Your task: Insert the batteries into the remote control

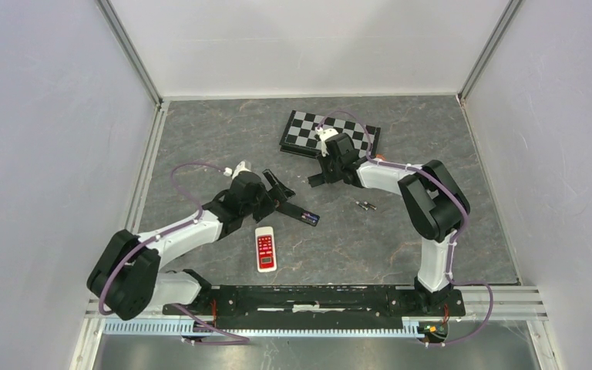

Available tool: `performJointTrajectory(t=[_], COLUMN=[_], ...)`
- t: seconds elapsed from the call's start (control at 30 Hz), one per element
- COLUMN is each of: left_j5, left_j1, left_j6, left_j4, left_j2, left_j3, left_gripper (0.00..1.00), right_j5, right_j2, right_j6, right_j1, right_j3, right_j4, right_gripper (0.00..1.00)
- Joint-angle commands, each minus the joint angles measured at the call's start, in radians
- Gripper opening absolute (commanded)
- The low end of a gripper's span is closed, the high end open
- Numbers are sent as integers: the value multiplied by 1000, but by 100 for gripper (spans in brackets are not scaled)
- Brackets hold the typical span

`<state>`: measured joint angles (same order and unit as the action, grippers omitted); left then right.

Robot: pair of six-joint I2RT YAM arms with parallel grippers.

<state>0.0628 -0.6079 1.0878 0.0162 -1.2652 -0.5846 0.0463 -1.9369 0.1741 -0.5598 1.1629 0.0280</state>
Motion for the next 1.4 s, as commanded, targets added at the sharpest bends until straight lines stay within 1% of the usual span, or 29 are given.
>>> performJointTrajectory(t=[0.0, 0.17, 0.2, 0.3, 0.5, 0.73, 0.8, 0.87, 0.97, 1.0, 1.07, 1.1, 1.17, 1.2, 1.27, 1.3, 1.37], left_j5=[-60, -60, -89, -113, -139, -250, -272, -280, -271, -263, -256, -253, -236, -228, -205, -202, -209], left_j1=[26, 37, 39, 40, 41, 43, 43, 43, 43, 42, 44, 44, 46, 51, 58, 61, 65], left_j6=[-60, -85, -95, -133, -183, -219, -220, -214, -209, -208, -209, -210, -204, -199, -180, -175, -169], left_j4=[94, 115, 121, 133, 162, 229, 238, 254, 274, 277, 279, 278, 273, 272, 267, 269, 272], left_j2=[-37, -69, -78, -107, -170, -295, -328, -354, -375, -379, -389, -394, -406, -413, -424, -430, -443], left_j3=[-43, -64, -74, -106, -148, -196, -214, -222, -230, -234, -248, -256, -268, -271, -268, -267, -268], left_gripper=[100, 100, 100, 100, 98, 93, 92, 92, 91, 91, 89, 87, 79, 75, 70, 69, 69], right_j5=[19, 27, 35, 38, 21, -114, -147, -172, -187, -185, -150, -108, -85, -86, -83, -88, -113], right_j2=[-30, -63, -68, -62, 41, 209, 245, 259, 222, 202, 170, 161, 153, 149, 123, 108, 77], right_j6=[-26, -45, -46, -44, 40, 213, 247, 253, 215, 189, 107, 56, -25, -51, -82, -99, -108], right_j1=[3, 3, 2, 1, 9, 57, 66, 70, 68, 66, 51, 42, 35, 35, 35, 35, 35], right_j3=[54, 83, 88, 84, 31, -107, -155, -178, -150, -133, -89, -83, -96, -102, -79, -58, -39], right_j4=[27, 81, 94, 94, 55, -20, -64, -79, -59, -43, 2, -6, -62, -97, -126, -130, -169], right_gripper=[22, 12, 10, 0, 0, 0, 0, 0, 0, 4, 20, 29, 36, 36, 36, 36, 31])
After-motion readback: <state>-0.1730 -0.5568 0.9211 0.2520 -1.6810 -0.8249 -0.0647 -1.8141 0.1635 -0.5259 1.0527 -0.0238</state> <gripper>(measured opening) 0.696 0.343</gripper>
